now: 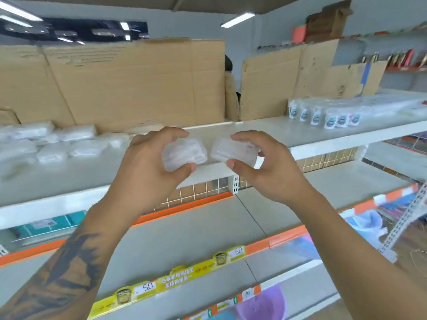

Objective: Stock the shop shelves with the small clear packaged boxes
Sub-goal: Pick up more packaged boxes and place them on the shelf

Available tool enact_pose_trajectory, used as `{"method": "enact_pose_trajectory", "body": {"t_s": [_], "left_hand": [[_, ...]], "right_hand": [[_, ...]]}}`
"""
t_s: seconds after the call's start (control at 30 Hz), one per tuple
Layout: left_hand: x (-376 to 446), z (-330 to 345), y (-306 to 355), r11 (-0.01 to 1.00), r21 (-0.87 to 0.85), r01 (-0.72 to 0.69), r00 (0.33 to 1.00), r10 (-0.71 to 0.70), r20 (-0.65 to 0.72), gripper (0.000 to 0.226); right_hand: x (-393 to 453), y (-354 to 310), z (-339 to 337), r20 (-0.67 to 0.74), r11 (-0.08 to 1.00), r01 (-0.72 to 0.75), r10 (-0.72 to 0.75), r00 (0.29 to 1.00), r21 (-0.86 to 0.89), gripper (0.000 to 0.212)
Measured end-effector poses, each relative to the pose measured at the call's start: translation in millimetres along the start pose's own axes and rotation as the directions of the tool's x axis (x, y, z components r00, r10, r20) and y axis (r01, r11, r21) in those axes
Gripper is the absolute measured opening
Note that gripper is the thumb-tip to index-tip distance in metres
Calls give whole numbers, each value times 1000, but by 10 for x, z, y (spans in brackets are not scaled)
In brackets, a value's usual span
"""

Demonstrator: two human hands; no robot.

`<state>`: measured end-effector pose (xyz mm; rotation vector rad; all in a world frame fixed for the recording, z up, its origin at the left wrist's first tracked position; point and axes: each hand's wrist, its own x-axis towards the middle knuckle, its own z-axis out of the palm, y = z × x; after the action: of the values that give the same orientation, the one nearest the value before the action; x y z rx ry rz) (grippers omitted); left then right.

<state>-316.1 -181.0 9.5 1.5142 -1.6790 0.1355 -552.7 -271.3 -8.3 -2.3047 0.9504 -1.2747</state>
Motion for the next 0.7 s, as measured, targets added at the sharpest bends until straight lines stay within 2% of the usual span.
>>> {"method": "enact_pose_trajectory", "body": {"t_s": [0.23,0.4,0.53,0.7], "left_hand": [[-513,749,859,999,-26,-23,1000,23,10,52],[-725,1309,1371,993,-97,-64,991,75,113,53],[-701,1731,1668,993,-87,-80,977,96,192,53],[-470,2256,2028,981,-108,-160,957,181,225,52]], "right_hand": [[-963,530,-846,-55,999,-37,39,998,40,44],[-1452,896,-1282,-62,990,-114,119,991,77,45],[-1689,1223,-1615,-95,980,-191,197,976,63,43],[-1878,1579,-2110,-150,960,-272,278,949,59,44]]}}
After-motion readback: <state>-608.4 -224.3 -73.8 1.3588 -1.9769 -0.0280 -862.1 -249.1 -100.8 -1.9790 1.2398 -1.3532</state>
